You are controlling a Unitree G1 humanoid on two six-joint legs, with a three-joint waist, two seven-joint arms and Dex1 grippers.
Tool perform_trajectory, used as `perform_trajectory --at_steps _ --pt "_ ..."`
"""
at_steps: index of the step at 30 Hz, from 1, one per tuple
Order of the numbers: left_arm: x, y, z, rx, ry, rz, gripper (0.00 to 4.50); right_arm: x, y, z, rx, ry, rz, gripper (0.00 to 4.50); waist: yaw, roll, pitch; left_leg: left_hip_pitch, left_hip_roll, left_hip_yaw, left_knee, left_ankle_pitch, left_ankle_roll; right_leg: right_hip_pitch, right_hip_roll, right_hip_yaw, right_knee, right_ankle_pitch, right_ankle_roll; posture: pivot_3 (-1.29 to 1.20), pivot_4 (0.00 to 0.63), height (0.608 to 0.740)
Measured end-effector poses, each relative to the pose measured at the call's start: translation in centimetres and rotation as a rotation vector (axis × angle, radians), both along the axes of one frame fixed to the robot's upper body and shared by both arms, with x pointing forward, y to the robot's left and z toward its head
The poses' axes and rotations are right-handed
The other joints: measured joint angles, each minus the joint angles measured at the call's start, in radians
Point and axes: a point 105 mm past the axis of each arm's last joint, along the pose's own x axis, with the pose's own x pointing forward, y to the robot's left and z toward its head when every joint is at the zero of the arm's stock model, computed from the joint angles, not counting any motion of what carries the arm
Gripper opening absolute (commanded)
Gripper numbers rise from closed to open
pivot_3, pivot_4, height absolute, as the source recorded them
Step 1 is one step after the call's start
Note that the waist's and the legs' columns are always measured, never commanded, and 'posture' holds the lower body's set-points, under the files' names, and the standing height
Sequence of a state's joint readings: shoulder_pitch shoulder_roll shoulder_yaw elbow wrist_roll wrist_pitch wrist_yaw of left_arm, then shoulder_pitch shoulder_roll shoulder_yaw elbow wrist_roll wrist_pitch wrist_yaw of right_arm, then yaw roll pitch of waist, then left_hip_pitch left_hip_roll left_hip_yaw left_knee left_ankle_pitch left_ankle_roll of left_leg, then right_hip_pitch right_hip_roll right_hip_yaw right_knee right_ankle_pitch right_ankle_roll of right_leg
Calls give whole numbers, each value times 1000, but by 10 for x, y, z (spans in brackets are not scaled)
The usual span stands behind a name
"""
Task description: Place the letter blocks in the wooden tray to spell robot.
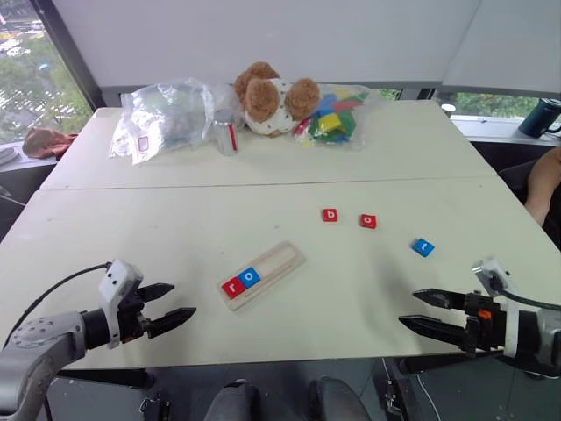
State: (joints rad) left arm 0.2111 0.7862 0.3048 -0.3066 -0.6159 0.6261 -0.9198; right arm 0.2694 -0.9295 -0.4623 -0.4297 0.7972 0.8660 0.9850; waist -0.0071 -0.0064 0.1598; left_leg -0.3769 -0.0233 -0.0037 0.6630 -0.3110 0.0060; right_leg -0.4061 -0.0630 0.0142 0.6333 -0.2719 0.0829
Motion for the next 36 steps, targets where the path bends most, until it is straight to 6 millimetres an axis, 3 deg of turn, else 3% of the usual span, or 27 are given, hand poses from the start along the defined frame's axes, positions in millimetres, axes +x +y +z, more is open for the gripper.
perform_trajectory --at_steps 10,15,18,22,27,31,36 --pt "5 4 3 23 -28 3 4500 9 -6 -12 -92 9 -30 4411 -1 0 0 -1 0 0 0 0 0 0 0 0 -1 0 0 0 150 740" --pt "20 3 26 70 -120 -53 4500 18 -9 -2 -105 -16 -7 4411 0 0 0 -1 0 0 0 0 0 -1 0 0 -1 1 2 0 150 740" --pt "19 -15 38 82 -172 -148 4500 21 4 11 -51 -33 42 4411 -2 0 0 -1 0 0 0 0 0 -1 0 0 -1 1 3 0 150 740" --pt "11 -50 31 86 -222 -287 4500 17 36 29 -5 -75 150 4411 -2 1 0 -1 0 0 -1 0 0 -1 0 0 -2 2 3 0 150 740" --pt "20 -68 16 60 -274 -291 4500 5 75 24 38 -54 255 4411 3 0 0 -2 0 0 0 0 0 -1 0 0 -2 2 3 0 150 740" --pt "23 -81 1 62 -290 -301 4500 -2 84 21 -3 -41 299 4411 9 0 0 -4 0 0 0 -1 1 -2 0 -1 -2 2 3 0 150 740" --pt "30 -78 -15 120 -342 -253 4500 -1 82 22 -30 -46 295 4411 15 0 0 -4 0 0 0 0 1 -3 0 -1 -2 2 3 0 150 740"
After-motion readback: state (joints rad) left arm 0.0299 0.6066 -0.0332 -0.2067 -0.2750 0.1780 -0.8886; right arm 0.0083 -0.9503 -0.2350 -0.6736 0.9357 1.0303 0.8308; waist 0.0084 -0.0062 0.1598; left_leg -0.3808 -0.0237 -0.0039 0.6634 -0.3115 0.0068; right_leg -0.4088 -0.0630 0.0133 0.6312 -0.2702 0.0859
